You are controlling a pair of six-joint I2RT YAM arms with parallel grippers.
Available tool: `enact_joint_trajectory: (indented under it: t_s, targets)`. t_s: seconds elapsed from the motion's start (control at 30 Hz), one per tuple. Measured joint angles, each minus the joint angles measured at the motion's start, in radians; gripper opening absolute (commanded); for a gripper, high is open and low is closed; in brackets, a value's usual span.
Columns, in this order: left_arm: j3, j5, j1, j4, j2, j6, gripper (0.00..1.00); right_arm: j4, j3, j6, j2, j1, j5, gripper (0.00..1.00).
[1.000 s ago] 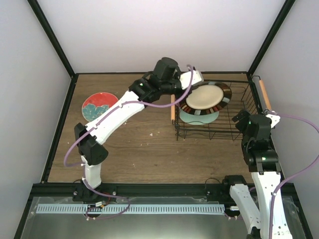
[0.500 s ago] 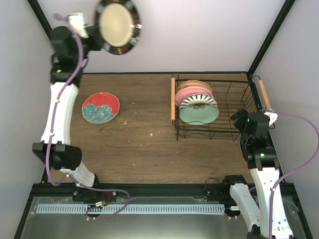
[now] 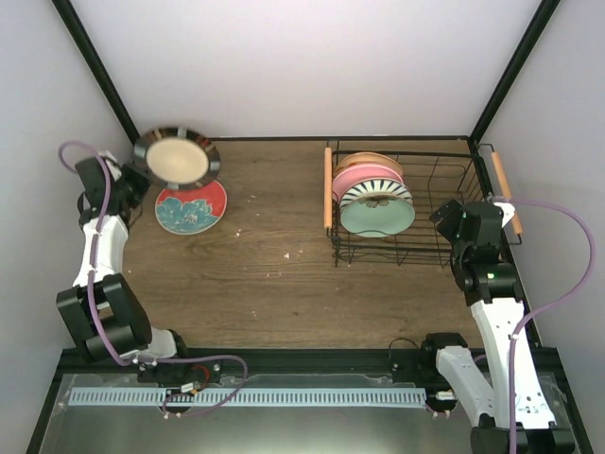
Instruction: Unload the plates from the dish rack
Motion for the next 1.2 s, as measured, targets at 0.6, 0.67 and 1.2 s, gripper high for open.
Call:
enact_joint_trajectory:
  t_s: [0.6, 0.67, 1.2]
  targets:
    - [-0.325, 0.121, 0.071, 0.264, 0.158, -0.227, 0.04, 0.016, 0.000, -0.003, 0.012, 0.000, -0.020, 1.00]
    - [-0.341, 0.121, 0.071, 0.274, 0.179, -0.230, 0.04, 0.016, 0.000, -0.003, 0.006, 0.000, -0.019, 1.00]
    - [-0.368, 0.095, 0.071, 0.300, 0.225, -0.214, 0.11, 0.015, 0.000, -0.003, -0.001, 0.000, -0.017, 1.00]
